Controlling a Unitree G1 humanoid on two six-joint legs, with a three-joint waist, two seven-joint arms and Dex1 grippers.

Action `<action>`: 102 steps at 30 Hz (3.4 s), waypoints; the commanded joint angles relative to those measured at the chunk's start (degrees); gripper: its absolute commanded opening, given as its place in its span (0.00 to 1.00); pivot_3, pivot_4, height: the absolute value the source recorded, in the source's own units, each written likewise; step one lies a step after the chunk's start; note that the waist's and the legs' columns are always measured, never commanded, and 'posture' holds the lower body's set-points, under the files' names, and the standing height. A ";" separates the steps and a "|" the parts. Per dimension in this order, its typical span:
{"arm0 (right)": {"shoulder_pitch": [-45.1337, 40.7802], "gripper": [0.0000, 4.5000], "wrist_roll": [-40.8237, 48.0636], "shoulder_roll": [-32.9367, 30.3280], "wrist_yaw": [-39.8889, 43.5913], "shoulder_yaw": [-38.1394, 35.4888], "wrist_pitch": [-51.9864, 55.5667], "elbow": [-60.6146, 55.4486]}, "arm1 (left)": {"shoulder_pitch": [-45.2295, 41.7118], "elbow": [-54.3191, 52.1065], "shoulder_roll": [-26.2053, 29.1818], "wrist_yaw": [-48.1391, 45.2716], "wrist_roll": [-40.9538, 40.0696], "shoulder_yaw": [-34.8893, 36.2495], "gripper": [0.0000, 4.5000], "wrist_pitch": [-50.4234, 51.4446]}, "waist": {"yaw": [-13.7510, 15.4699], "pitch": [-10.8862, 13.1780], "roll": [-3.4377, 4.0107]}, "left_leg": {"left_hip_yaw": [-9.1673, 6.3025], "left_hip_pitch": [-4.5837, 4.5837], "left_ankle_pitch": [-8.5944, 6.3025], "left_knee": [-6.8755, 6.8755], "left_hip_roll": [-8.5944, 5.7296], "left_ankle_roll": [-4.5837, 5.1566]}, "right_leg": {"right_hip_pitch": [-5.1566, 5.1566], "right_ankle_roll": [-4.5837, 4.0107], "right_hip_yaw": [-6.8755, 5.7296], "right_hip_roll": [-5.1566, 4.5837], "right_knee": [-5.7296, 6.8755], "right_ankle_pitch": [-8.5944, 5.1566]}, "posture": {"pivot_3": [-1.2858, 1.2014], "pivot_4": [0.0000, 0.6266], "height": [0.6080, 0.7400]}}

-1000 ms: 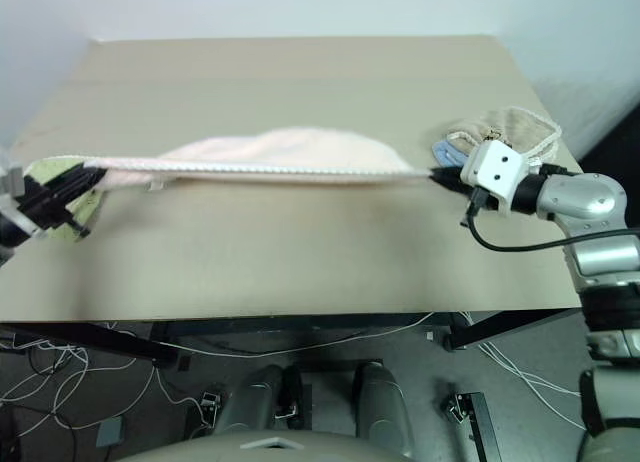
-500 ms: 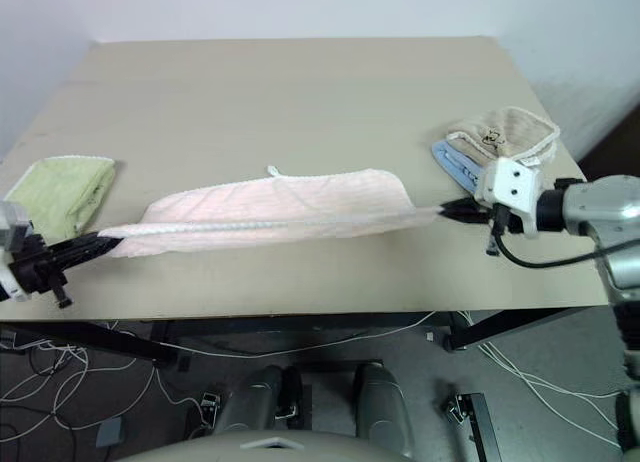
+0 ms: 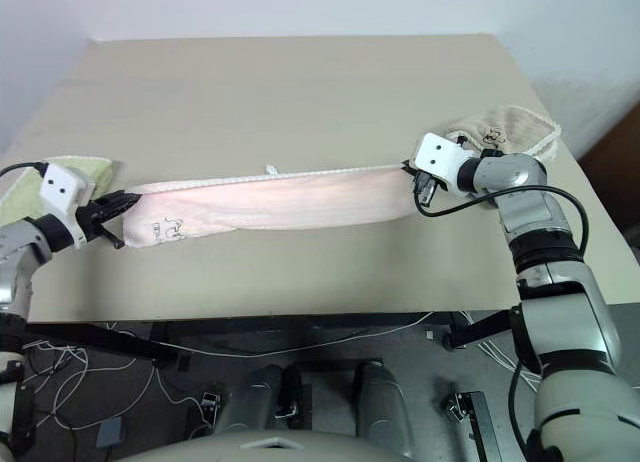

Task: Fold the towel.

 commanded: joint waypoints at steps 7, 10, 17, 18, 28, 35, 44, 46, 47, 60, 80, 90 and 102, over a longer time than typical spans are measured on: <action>-2.81 0.38 -0.99 -0.14 -3.82 -2.06 -4.15 6.42 | 1.35 -0.73 0.23 0.29 -1.20 2.42 0.54 0.54 | -0.14 0.00 0.01 | 0.00 0.03 0.00 0.01 0.02 0.00 | 0.01 0.01 0.02 0.01 0.02 0.00 | 0.52 0.24 1.00; -2.93 0.61 -0.52 -0.65 -5.58 -3.20 -4.67 6.63 | 1.36 -0.64 -0.10 2.42 -1.46 3.55 0.76 0.64 | -0.12 0.00 0.00 | -0.01 0.03 0.01 0.01 0.03 -0.01 | 0.01 0.01 0.02 0.02 0.02 0.00 | 0.52 0.24 1.00; 0.86 0.99 2.26 -3.32 -9.08 -8.07 -2.66 -0.03 | 1.25 -1.60 -0.79 9.54 -1.05 6.85 1.00 -2.09 | 0.03 0.00 0.00 | -0.03 0.02 0.01 0.01 0.02 -0.01 | 0.01 0.01 0.03 -0.01 0.02 0.00 | 0.52 0.24 1.00; 2.77 0.99 5.85 -3.19 -7.75 -10.58 1.25 -3.74 | 1.47 -2.95 -1.21 9.84 -2.21 7.93 1.00 -2.56 | 0.09 0.00 0.00 | -0.04 0.02 0.01 0.01 0.02 -0.01 | 0.01 0.01 0.02 -0.02 0.02 0.00 | 0.52 0.24 1.00; 25.86 0.99 38.60 3.50 -15.08 -30.13 60.05 -47.21 | 4.60 -14.00 -5.13 7.51 -5.08 7.04 1.00 -2.77 | 0.33 -0.04 -0.02 | -0.21 0.10 -0.02 0.03 0.01 0.02 | 0.18 0.00 -0.01 -0.10 0.01 0.01 | 0.52 0.24 1.00; 30.20 0.99 55.87 14.32 -30.41 -43.33 84.69 -55.24 | 6.57 -21.65 -8.51 -0.68 -7.28 0.10 1.00 -0.71 | 0.44 -0.06 -0.03 | -0.23 0.09 -0.09 0.02 0.02 0.13 | 0.15 -0.03 -0.01 -0.10 0.00 0.02 | 0.52 0.24 1.00; 28.16 0.99 64.17 28.56 -47.38 -48.56 92.64 -56.65 | 7.77 -27.92 -12.32 -4.27 -7.62 -6.74 1.00 2.57 | 0.06 -0.11 -0.03 | -0.23 0.08 -0.18 0.00 0.02 0.29 | 0.13 -0.03 -0.01 0.00 0.00 0.01 | 0.52 0.24 1.00; 25.92 0.99 65.36 31.11 -50.77 -50.23 91.65 -53.82 | 7.82 -28.56 -12.82 -4.57 -7.60 -7.75 1.00 2.93 | -0.03 -0.11 -0.03 | -0.22 0.09 -0.19 0.00 0.02 0.30 | 0.13 -0.02 -0.01 0.02 0.01 0.01 | 0.52 0.24 1.00; 24.96 0.99 65.89 31.91 -52.02 -50.90 91.25 -52.61 | 7.87 -28.80 -13.00 -4.66 -7.60 -8.09 1.00 2.99 | -0.09 -0.12 -0.03 | -0.22 0.09 -0.19 0.00 0.03 0.31 | 0.13 -0.02 -0.01 0.05 0.01 0.01 | 0.52 0.24 1.00; 19.54 0.80 67.04 34.38 -58.97 -52.38 82.83 -40.83 | 10.19 -31.59 -13.56 -3.55 -7.76 -8.19 1.00 2.44 | -0.29 -0.20 -0.07 | -0.22 0.11 -0.19 -0.01 0.07 0.31 | 0.16 -0.02 0.00 0.12 0.01 0.01 | 0.52 0.24 1.00; 20.41 0.01 67.57 22.19 -55.41 -51.12 75.38 -41.65 | 10.60 -30.97 -14.37 -3.12 -7.40 -8.36 1.00 0.90 | 0.48 -0.23 -0.09 | -0.24 0.02 -0.27 -0.01 -0.07 0.44 | 0.13 -0.02 -0.01 -0.10 -0.07 0.01 | 0.52 0.24 1.00; 19.29 0.01 55.30 9.43 -37.15 -27.15 73.15 -53.65 | 9.89 -30.43 -14.79 -2.64 -6.78 -8.64 1.00 0.47 | -0.10 -0.17 0.01 | -0.20 0.02 -0.28 -0.07 0.05 0.47 | 0.04 -0.01 0.03 0.01 -0.08 0.00 | 0.52 0.24 1.00; 17.91 0.01 30.06 14.17 -24.77 3.67 58.65 -51.22 | 11.61 -32.86 -16.74 -0.79 -6.50 -9.03 1.00 0.44 | 0.29 -0.18 -0.05 | -0.20 -0.03 -0.28 -0.04 -0.02 0.47 | 0.01 0.00 0.00 -0.07 -0.07 0.00 | 0.52 0.24 1.00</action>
